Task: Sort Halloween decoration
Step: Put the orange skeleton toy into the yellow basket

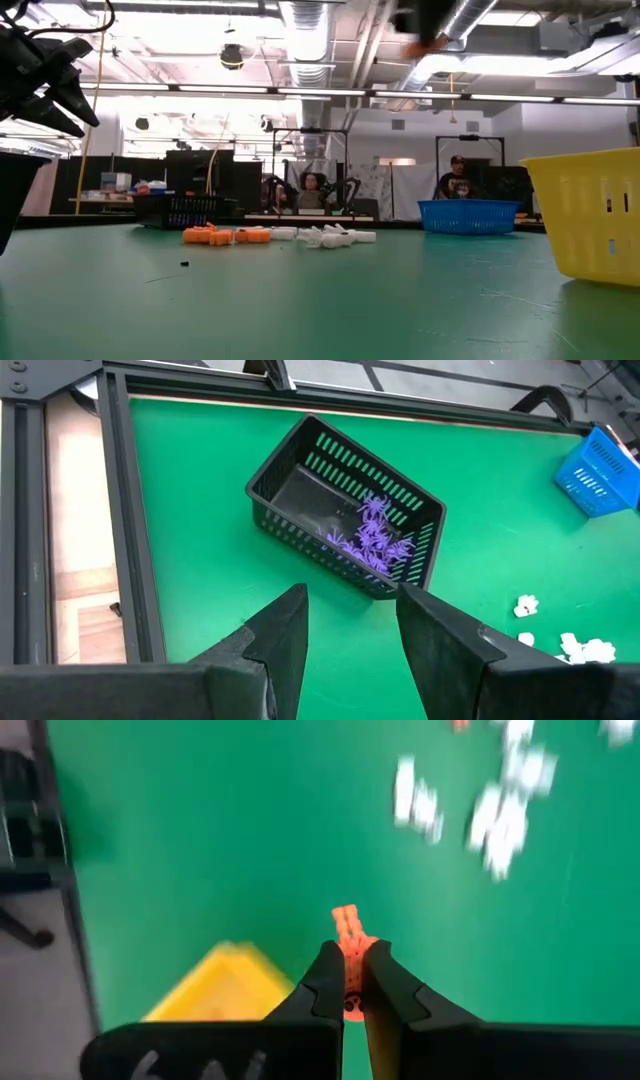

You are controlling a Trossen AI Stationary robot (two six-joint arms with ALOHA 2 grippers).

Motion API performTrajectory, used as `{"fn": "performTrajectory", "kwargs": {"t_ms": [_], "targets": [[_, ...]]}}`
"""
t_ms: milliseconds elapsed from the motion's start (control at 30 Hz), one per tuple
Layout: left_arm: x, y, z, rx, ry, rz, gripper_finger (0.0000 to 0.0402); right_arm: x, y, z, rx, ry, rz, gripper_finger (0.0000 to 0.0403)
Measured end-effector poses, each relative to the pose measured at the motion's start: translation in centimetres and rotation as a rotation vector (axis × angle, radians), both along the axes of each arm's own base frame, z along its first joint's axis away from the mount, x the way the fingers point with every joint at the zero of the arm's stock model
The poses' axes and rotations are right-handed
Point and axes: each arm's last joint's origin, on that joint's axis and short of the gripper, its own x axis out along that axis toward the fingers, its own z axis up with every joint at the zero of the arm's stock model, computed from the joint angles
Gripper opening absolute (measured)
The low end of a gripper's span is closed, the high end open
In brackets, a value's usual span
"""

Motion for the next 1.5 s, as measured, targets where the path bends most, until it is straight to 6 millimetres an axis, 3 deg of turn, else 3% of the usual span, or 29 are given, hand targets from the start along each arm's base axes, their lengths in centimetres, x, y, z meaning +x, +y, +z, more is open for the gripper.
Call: {"fn": "performTrajectory", "kwargs": {"t_ms": [233, 400, 700, 1000, 1233, 1500], "targets": [[0.0, 0.0, 0.0, -0.001, -0.001, 0.001, 0.0143, -4.1, 4.1, 0.2, -0.017, 0.198, -0.088, 0.0037], [0.0, 0.0, 0.0, -0.003, -0.003, 0.003, 0.0143, -5.3, 6.7, -1.7, -0.017, 0.237, -0.099, 0.0040], [0.0, 0.0, 0.0, -0.003, -0.003, 0.003, 0.0143, -6.5, 9.5, -6.1, 0.050, 0.250, -0.124, 0.0042], [0.0, 0.0, 0.0, -0.003, -0.003, 0.008, 0.0143, -8.2, 9.8, -8.7, 0.141, 0.194, -0.156, 0.0044], [0.0, 0.0, 0.0, -0.003, -0.003, 0.010, 0.0143, -10.4, 8.2, -8.1, 0.156, 0.167, -0.229, 0.0044], [0.0, 0.0, 0.0, -0.003, -0.004, 0.025, 0.0143, -10.5, 8.1, -8.0, 0.190, 0.123, -0.236, 0.0072]]}}
